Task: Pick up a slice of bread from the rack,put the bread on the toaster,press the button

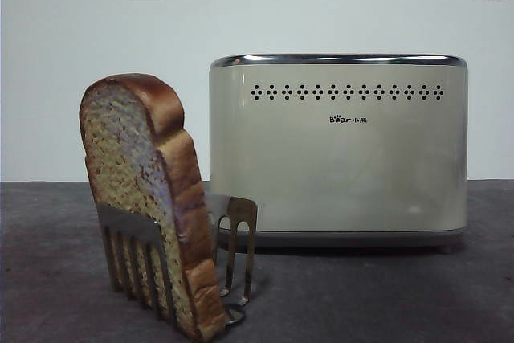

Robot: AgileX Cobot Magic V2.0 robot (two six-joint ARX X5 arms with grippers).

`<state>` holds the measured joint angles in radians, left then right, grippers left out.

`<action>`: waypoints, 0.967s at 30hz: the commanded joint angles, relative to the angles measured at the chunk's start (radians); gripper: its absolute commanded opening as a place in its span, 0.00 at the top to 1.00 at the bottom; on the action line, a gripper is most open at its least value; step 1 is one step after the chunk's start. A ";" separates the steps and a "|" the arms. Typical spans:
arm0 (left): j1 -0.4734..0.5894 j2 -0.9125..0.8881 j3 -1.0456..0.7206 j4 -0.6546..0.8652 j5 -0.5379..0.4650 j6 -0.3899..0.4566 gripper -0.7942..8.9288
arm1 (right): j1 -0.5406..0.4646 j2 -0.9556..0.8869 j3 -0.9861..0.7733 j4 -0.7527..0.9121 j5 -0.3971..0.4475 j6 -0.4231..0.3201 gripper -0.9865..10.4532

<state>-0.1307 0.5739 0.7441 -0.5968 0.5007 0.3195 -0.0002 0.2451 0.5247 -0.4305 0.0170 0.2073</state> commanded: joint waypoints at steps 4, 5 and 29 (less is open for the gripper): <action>-0.244 0.091 0.113 -0.087 0.001 0.283 0.92 | 0.000 0.085 0.055 0.002 -0.045 -0.037 0.92; -0.285 0.113 0.139 -0.117 -0.005 0.326 0.92 | 0.000 0.102 0.062 0.002 -0.056 -0.037 0.92; -0.861 0.483 0.385 -0.456 -0.524 0.760 0.72 | 0.000 0.209 0.105 -0.059 -0.134 -0.037 0.92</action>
<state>-0.9833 1.0546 1.1320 -1.0534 -0.0200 1.0626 -0.0002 0.4541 0.6243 -0.4873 -0.1131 0.1753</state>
